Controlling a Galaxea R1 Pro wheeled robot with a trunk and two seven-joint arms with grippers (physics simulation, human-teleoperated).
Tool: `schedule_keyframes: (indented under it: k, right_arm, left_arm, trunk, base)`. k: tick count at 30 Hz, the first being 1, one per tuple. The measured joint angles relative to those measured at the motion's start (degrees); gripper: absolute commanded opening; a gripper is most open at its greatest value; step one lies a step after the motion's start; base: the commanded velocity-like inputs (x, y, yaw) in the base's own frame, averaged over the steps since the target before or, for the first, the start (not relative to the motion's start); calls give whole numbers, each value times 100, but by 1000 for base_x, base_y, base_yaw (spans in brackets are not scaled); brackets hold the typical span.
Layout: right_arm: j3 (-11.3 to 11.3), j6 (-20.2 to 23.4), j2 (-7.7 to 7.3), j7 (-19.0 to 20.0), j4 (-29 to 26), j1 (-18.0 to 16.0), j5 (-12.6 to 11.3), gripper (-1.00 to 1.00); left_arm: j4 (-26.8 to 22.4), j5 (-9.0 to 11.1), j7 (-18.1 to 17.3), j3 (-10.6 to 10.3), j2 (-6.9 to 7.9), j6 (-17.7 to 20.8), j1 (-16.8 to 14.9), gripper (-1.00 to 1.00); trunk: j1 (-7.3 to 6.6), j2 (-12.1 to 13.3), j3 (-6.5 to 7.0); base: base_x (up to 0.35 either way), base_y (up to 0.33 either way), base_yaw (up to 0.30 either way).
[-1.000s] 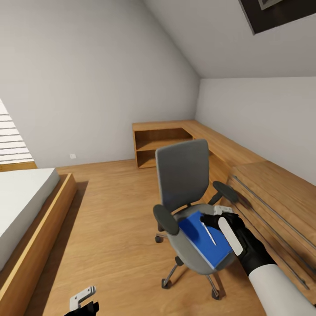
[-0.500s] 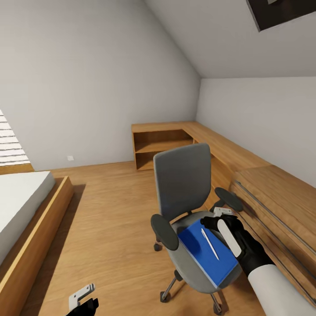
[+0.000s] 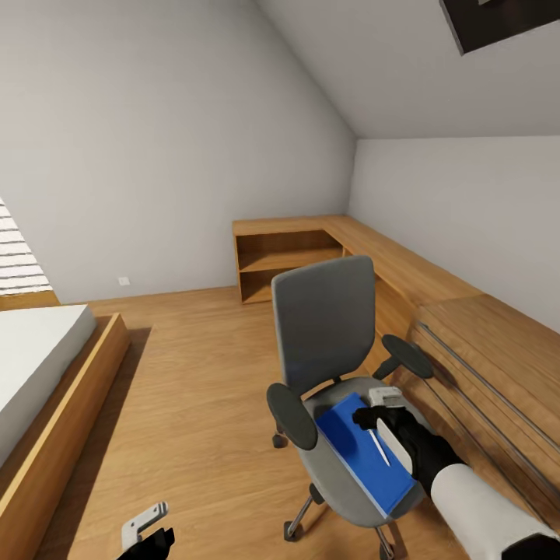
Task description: In the bedroom, organize the workspace by keeping the computer under the desk, ensuring the monitor is on the desk, placing the keyboard on the desk next to the monitor, placing the mouse on the desk next to the keyboard, moving the folder from the swivel chair onto the desk next to the mouse, stacking the notebook on top of the folder with the pen on top of the notebook, and positioning the swivel chair next to the desk.
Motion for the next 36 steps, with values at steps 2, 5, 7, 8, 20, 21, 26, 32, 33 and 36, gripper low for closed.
schedule_keyframes:
  k: [2, 5, 7, 8, 20, 21, 26, 32, 33, 36]
  right_arm:
    - [0, -23, -1, 43, 70, -50, 7, 100]
    - [1, -46, -6, 104, 138, -100, 17, 100]
    - [1, -56, -11, 125, 161, -116, 21, 100]
    - [1, -64, -15, 135, 170, -123, 22, 100]
    - [0, -233, -6, 153, 183, -135, 15, 100]
    - [0, -234, -6, 153, 181, -135, 15, 100]
    - [0, -232, -4, 153, 178, -135, 15, 100]
    - [0, -229, -2, 153, 180, -135, 8, 100]
    - [0, -229, -2, 151, 179, -134, 7, 100]
    - [-4, -228, -8, 147, 179, -135, 6, 100]
  left_arm:
    - [-3, 0, -2, 0, 2, -3, 0, 100]
    - [-27, 0, -12, -5, 0, -5, 0, 100]
    - [-64, 3, -15, -3, -2, -6, 0, 100]
    - [-93, 5, -17, -5, -4, -5, 0, 100]
    - [-2297, 47, 3, 22, -31, 1760, 1, 100]
    - [-2523, 74, 4, 23, -56, 2148, 1, 100]
    - [-3294, 500, 22, 36, -187, 2812, 0, 100]
    - [-3487, 1308, 33, 45, -223, 2941, -7, 100]
    - [-3464, 1343, 34, 47, -222, 2945, -8, 100]
    - [-3325, 1426, 31, 54, -206, 2948, -10, 100]
  trunk:
    - [0, 0, 0]
    - [0, 0, 0]
    - [0, 0, 0]
    - [0, 0, 0]
    - [0, 0, 0]
    - [0, 0, 0]
    - [0, 0, 0]
    - [0, 0, 0]
    - [21, -39, -18]
    - [87, -159, -72]
  base:
    - [0, 0, 0]
    - [0, 0, 0]
    - [0, 0, 0]
    - [0, 0, 0]
    - [0, 0, 0]
    - [0, 0, 0]
    - [0, 0, 0]
    - [0, 0, 0]
    - [0, 0, 0]
    - [0, 0, 0]
